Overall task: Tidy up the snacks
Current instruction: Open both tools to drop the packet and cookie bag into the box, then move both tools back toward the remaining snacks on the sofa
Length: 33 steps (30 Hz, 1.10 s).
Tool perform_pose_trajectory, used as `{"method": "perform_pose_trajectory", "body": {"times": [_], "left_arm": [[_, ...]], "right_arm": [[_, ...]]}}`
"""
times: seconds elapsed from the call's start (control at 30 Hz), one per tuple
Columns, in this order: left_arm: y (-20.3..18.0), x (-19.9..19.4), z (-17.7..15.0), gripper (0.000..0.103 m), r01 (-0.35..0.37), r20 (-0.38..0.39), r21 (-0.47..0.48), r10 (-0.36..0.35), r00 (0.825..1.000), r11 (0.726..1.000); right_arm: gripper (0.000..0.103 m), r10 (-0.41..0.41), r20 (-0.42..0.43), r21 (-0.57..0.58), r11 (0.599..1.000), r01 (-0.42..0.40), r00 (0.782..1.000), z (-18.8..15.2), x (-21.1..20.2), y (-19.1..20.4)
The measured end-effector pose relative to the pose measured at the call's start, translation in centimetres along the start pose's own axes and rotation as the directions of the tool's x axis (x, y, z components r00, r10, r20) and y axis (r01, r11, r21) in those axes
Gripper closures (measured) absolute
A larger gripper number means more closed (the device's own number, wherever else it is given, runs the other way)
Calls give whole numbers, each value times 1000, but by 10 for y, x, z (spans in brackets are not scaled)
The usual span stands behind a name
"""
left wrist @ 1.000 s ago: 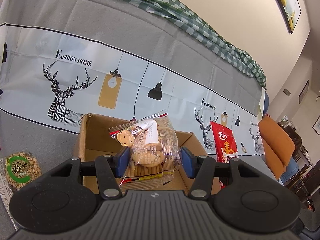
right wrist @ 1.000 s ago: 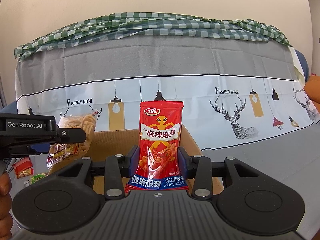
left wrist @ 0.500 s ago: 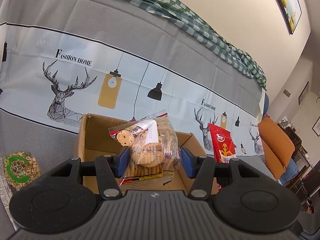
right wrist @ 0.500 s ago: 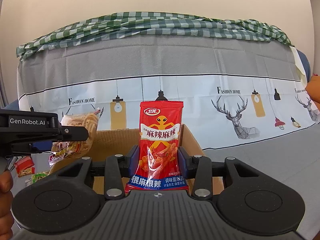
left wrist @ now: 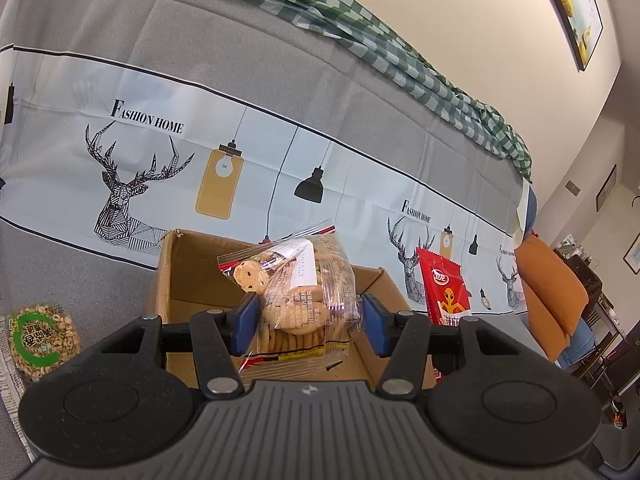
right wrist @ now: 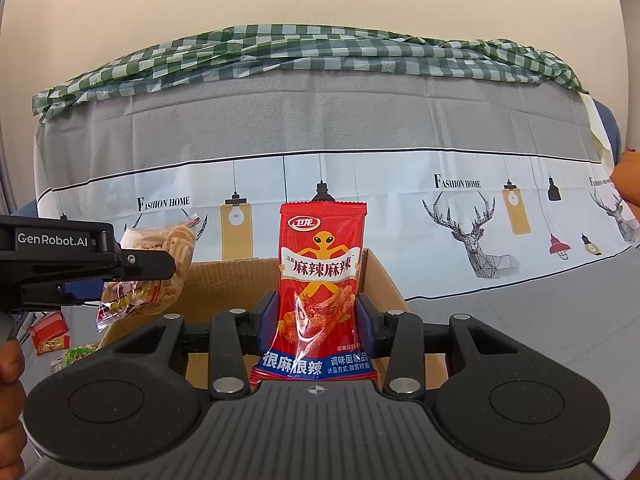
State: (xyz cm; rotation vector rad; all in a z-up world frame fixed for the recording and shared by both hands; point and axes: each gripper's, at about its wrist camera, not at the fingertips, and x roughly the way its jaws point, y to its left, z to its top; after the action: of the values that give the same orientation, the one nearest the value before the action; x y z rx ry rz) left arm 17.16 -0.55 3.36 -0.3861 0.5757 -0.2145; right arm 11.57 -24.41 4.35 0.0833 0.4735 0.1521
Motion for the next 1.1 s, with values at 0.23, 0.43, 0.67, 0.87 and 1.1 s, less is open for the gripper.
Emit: {"method": "perform_pose_trajectory", "body": {"times": [0.23,0.43,0.67,0.87,1.1], "left_arm": [[0,0,0,43,1,0,0,-1,1000,1000],[-3,-1,2,32,13,-13,-6,-13,1000,1000],[-3,-4,4,31,3,1,2,-3,1000,1000],[1,-16,9,53,-15,49,18,14,999,1000],[16,-47,21,73,-54,144,26,50,988,998]], "right_arm": [[60,0,0,-2,1000,0,1000,0,-1,0],[51,6,-18,2,1000,-6,1000,0,3,0],[45,-1,-21,7,1000,1,1000,1,2,1],[45,14,-16,7,1000,-14,1000,1,0,6],[45,46,3,7,999,-46,999,1,-9,20]]}}
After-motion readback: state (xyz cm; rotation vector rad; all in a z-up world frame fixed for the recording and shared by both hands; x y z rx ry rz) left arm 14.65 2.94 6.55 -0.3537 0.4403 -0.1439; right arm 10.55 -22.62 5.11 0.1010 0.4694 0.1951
